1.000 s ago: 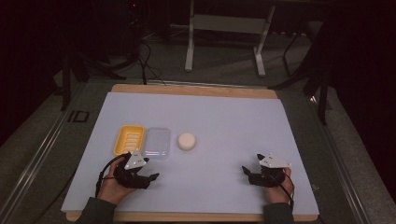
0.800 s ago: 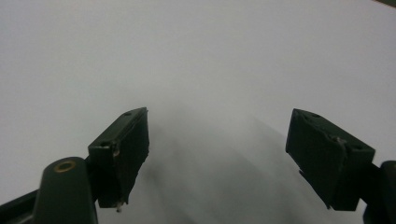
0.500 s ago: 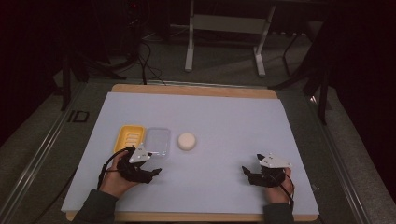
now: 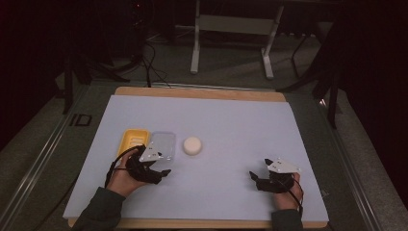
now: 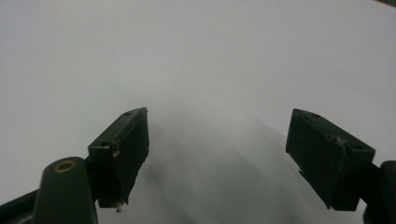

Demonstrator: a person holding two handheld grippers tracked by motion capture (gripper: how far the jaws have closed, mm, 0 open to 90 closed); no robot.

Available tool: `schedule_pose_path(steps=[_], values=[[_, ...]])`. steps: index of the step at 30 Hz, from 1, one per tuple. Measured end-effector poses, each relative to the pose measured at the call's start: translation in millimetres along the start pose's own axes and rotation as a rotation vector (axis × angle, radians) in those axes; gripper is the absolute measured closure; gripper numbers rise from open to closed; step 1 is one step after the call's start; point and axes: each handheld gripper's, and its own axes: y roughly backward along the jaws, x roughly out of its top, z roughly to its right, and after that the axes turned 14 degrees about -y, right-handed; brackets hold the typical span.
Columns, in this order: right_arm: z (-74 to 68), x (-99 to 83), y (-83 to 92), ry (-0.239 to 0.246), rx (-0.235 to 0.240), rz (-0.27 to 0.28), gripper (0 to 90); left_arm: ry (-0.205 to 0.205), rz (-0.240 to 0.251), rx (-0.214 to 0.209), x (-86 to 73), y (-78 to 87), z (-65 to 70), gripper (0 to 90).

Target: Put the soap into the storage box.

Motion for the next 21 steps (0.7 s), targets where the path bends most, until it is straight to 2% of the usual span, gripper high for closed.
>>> schedule_pose_path(steps=[6, 21], values=[[0.0, 0.0, 0.1, 0.0, 0.0, 0.0, 21.1, -0.023, -0.014, -0.003, 6.9, -2.7, -3.7, 31.3], [-0.1, -0.1, 0.3, -0.002, 0.001, 0.0, 21.1, -0.046, -0.041, -0.014, 18.9, -9.0, -15.9, 30.4]])
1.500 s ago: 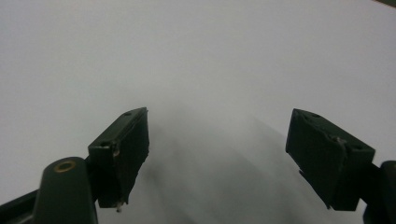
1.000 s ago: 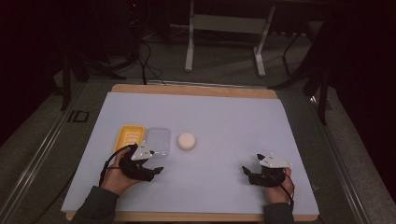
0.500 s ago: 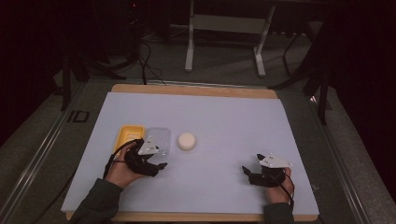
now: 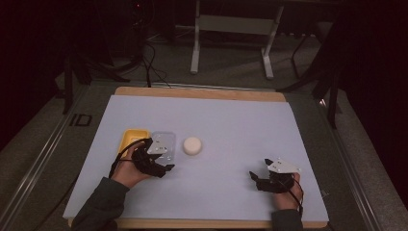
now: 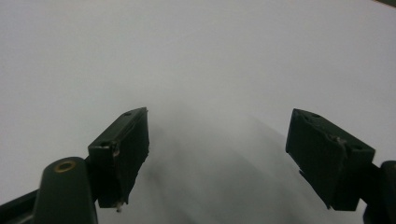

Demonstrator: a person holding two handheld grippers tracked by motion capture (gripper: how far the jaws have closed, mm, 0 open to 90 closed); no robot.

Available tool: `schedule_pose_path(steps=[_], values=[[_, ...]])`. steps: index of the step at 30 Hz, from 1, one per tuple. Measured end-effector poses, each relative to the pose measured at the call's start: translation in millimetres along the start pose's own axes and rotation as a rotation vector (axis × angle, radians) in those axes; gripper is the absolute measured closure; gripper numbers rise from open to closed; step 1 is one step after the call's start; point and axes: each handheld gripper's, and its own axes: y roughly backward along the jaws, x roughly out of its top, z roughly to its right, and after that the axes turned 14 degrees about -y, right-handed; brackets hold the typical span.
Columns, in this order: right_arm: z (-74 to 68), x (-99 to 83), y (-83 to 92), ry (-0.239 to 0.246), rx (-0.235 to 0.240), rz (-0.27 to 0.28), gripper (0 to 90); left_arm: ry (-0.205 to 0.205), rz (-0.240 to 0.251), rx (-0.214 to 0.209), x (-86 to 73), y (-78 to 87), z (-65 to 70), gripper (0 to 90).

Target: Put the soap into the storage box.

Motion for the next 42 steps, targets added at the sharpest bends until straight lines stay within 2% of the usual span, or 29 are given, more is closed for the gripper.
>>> schedule_pose_path(steps=[23, 42], values=[[0.0, 0.1, -0.1, 0.005, 0.001, -0.003, 21.1, -0.028, -0.033, -0.018, 18.2, -6.9, -18.9, 29.3], [-0.3, 0.1, -0.5, 0.008, 0.002, -0.005, 21.1, -0.062, -0.077, -0.047, 30.7, -18.3, -26.7, 29.3]])
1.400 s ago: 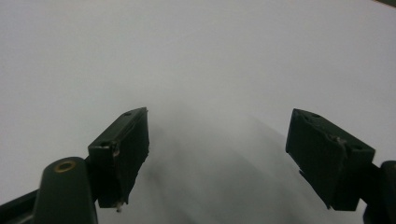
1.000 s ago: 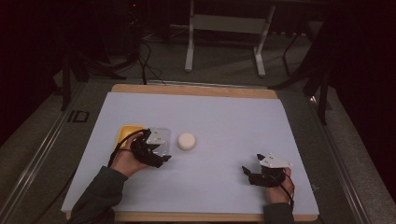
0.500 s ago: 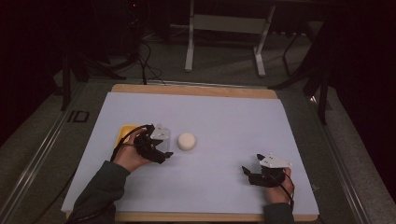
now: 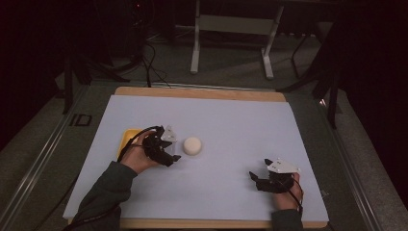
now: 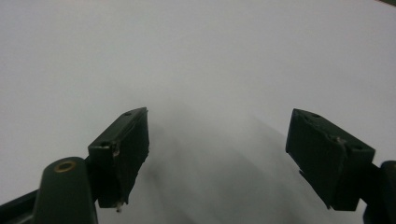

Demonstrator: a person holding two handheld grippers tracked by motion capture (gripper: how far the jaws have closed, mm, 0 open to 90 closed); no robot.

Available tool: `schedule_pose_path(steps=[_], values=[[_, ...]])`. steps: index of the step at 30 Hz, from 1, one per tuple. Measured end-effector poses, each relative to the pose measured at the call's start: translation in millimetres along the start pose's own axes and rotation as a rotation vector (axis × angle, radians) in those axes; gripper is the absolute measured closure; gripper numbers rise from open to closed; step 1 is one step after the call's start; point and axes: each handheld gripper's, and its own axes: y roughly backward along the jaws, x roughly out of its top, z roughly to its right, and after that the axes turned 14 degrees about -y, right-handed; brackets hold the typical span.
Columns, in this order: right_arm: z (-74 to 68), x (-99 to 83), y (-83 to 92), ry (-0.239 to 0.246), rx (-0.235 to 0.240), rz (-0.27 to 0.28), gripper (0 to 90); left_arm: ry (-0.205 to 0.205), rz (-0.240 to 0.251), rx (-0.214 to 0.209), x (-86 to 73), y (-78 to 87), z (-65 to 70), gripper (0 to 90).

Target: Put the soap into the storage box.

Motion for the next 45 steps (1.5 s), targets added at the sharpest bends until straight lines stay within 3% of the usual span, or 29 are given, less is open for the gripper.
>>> schedule_pose_path(steps=[10, 45], values=[[0.0, 0.0, 0.0, 0.0, 0.001, -0.001, 21.1, -0.019, -0.023, -0.018, 6.5, -5.9, -4.4, 29.3], [0.6, -0.3, 1.2, -0.002, 0.005, 0.01, 21.1, -0.017, -0.038, -0.055, 20.1, -21.3, -21.3, 28.4]])
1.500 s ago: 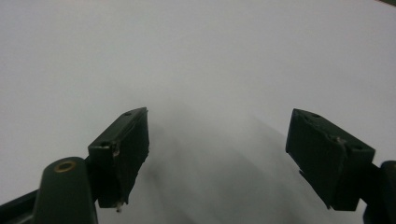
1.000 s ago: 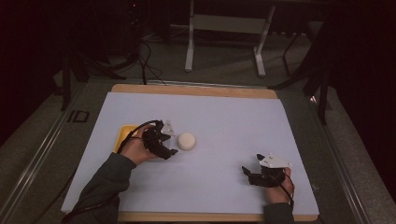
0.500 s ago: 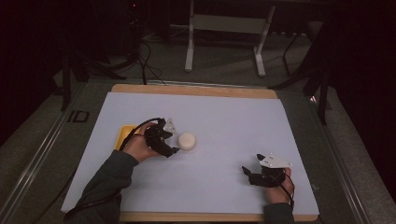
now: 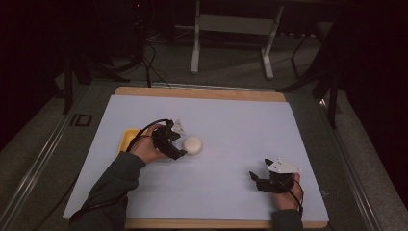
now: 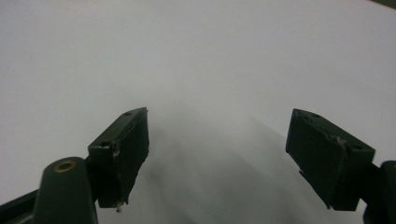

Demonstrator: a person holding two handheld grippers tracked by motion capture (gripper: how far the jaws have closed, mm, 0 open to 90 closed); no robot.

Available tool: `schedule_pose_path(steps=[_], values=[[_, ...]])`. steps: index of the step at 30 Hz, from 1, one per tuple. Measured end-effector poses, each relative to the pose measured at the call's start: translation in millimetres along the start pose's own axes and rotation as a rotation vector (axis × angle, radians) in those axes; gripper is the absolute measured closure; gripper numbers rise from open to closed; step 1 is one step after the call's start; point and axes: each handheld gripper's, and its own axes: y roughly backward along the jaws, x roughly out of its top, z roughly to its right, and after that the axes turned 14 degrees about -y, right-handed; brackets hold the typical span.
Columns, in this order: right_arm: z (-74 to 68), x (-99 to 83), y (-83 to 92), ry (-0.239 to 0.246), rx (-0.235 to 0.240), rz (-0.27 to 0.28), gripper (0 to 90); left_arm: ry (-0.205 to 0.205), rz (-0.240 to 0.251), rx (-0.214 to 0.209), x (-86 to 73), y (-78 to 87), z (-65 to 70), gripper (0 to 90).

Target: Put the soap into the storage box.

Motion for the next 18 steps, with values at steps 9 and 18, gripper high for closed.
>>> schedule_pose_path(steps=[9, 18], values=[[0.0, 0.0, -0.1, 0.001, 0.001, 0.0, 21.1, -0.005, -0.017, -0.012, 5.8, -5.0, -4.1, 27.5], [0.0, 0.0, -0.1, 0.001, 0.001, 0.0, 21.1, -0.002, -0.029, -0.036, 9.2, -11.5, -7.3, 25.9]])
